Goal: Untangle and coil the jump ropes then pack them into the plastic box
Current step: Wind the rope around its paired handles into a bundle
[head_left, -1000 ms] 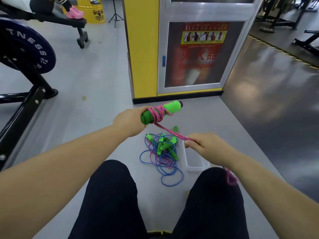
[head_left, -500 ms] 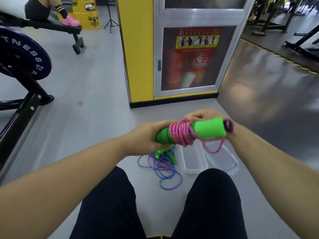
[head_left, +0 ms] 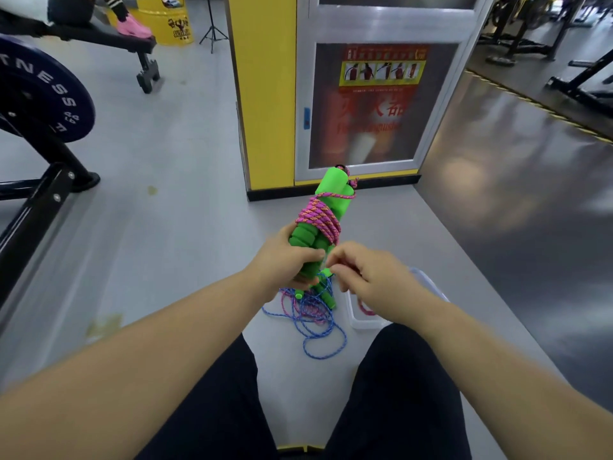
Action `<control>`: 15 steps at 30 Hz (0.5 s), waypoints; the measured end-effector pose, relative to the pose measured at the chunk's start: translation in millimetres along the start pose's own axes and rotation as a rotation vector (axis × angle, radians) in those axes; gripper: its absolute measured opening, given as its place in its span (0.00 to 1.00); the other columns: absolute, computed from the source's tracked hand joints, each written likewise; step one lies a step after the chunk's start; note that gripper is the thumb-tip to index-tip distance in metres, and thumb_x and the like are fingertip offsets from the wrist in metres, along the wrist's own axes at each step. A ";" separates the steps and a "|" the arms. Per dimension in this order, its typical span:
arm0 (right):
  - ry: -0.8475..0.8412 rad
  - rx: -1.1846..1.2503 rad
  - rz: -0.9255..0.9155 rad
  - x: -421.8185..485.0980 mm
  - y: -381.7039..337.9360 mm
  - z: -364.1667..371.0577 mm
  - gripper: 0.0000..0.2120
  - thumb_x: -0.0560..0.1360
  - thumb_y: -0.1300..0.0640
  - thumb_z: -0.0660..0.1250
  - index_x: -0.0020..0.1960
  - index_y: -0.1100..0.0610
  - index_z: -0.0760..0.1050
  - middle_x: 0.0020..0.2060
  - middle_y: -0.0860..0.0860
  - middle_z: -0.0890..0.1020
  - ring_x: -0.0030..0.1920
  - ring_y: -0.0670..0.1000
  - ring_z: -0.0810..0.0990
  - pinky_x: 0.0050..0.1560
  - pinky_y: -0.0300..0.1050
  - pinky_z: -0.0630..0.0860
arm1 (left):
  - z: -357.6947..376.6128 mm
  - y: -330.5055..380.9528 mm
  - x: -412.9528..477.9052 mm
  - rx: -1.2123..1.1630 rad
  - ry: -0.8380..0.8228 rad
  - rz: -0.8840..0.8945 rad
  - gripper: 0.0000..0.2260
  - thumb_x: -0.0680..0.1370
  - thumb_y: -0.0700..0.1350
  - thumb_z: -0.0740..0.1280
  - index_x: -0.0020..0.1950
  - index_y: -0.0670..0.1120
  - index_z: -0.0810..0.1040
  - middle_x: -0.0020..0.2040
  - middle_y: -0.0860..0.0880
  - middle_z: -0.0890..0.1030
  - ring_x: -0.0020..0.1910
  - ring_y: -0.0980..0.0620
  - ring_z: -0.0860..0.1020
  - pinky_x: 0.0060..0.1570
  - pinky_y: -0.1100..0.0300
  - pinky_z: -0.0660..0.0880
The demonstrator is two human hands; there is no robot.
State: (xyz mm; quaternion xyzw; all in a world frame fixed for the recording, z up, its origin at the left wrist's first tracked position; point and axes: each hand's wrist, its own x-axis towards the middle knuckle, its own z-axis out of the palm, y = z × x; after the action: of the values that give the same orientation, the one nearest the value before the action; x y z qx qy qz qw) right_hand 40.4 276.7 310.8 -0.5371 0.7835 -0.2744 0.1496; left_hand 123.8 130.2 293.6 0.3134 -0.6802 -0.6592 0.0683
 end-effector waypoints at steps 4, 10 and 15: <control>-0.063 0.145 -0.072 2.2 -14.4 -10.8 0.07 0.77 0.59 0.63 0.46 0.48 0.74 0.30 0.37 0.77 0.34 0.37 0.75 0.37 0.30 0.69 | 7.8 -4.4 0.3 0.068 0.038 0.068 0.22 0.67 0.40 0.71 0.60 0.50 0.74 0.48 0.41 0.81 0.41 0.44 0.80 0.45 0.43 0.81; -0.132 0.107 -0.011 4.7 -23.6 -33.8 0.06 0.76 0.56 0.64 0.47 0.45 0.74 0.29 0.41 0.76 0.32 0.40 0.74 0.36 0.33 0.71 | 6.2 -10.1 6.8 0.565 0.208 0.251 0.28 0.73 0.46 0.68 0.71 0.62 0.64 0.51 0.48 0.81 0.49 0.45 0.79 0.49 0.51 0.77; 0.083 0.215 0.174 2.9 0.0 -48.1 0.03 0.76 0.56 0.65 0.49 0.49 0.76 0.24 0.47 0.75 0.24 0.40 0.73 0.29 0.30 0.68 | -19.0 -0.9 18.2 0.734 0.360 0.171 0.28 0.74 0.44 0.65 0.72 0.61 0.63 0.53 0.46 0.80 0.51 0.41 0.78 0.49 0.52 0.76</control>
State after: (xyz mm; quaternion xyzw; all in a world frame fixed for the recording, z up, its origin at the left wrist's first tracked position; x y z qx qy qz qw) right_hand 13.9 287.0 349.6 -0.4360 0.7989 -0.3646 0.1968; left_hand 119.3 104.7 289.3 0.3695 -0.8707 -0.2998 0.1245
